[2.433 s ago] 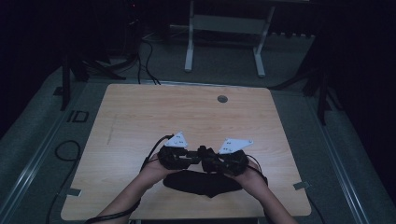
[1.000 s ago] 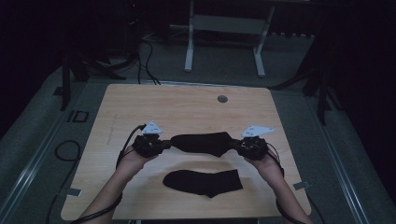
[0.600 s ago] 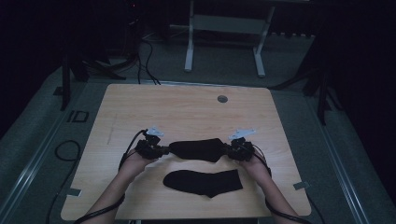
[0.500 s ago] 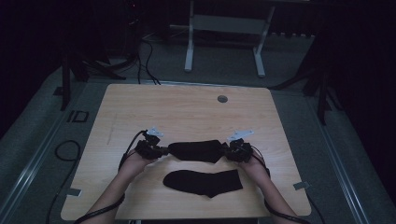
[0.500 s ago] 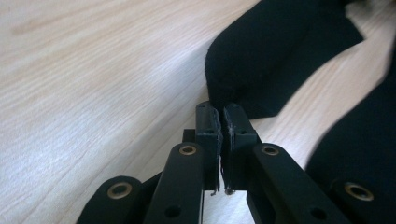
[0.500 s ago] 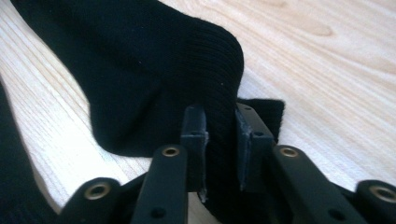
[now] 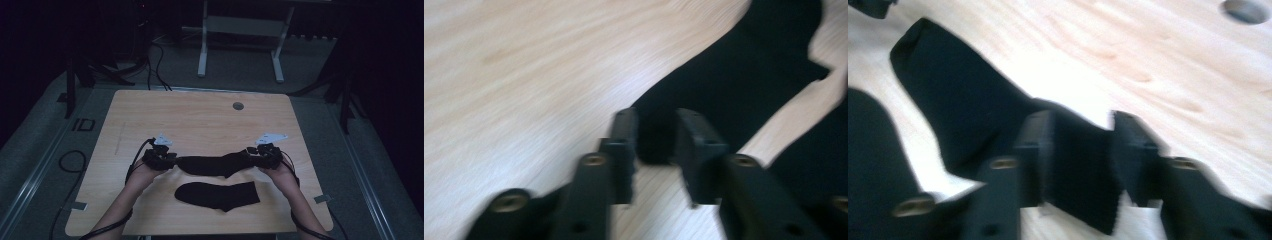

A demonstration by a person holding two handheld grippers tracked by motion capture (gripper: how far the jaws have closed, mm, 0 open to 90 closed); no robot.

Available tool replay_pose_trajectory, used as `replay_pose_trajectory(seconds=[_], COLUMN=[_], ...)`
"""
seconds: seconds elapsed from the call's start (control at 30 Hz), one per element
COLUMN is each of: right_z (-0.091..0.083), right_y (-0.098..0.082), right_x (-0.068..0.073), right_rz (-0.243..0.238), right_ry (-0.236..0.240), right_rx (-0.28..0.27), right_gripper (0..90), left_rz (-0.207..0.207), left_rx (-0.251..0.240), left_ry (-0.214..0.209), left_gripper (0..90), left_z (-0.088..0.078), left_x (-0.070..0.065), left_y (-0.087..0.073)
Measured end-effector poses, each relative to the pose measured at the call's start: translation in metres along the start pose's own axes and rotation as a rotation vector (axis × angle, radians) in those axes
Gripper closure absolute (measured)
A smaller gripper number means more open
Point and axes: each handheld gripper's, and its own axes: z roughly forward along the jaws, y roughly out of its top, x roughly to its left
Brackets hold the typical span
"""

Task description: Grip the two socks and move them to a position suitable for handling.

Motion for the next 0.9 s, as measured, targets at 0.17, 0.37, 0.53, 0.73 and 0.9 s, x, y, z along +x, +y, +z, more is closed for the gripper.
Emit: replay_pose_trajectory(seconds=[0.17,0.37,0.53,0.73,0.9], right_z=[0.01,0.031,0.038,0.031,0.026], right_y=[-0.005,-0.015,-0.024,-0.033,-0.039], right_x=[-0.009,-0.016,-0.019,-0.007,-0.003], right_rz=[0.021,0.049,0.063,0.064,0.055], right_ry=[-0.018,-0.016,-0.027,-0.042,-0.044], right_rx=[0.066,0.104,0.118,0.107,0.099], right_gripper=[90.0,89.9,89.7,87.3,86.8], left_rz=[0.016,0.041,0.028,0.022,0.021], left_rx=[0.019,0.084,0.104,0.101,0.096], left_ry=[0.002,-0.017,-0.023,0.008,0.005], left_gripper=[89.8,89.8,89.8,89.8,89.7], left_z=[0.012,0.033,0.043,0.043,0.042], left_x=[-0.011,-0.018,-0.012,-0.005,-0.005], left_y=[0.004,0.004,0.002,0.004,0.003])
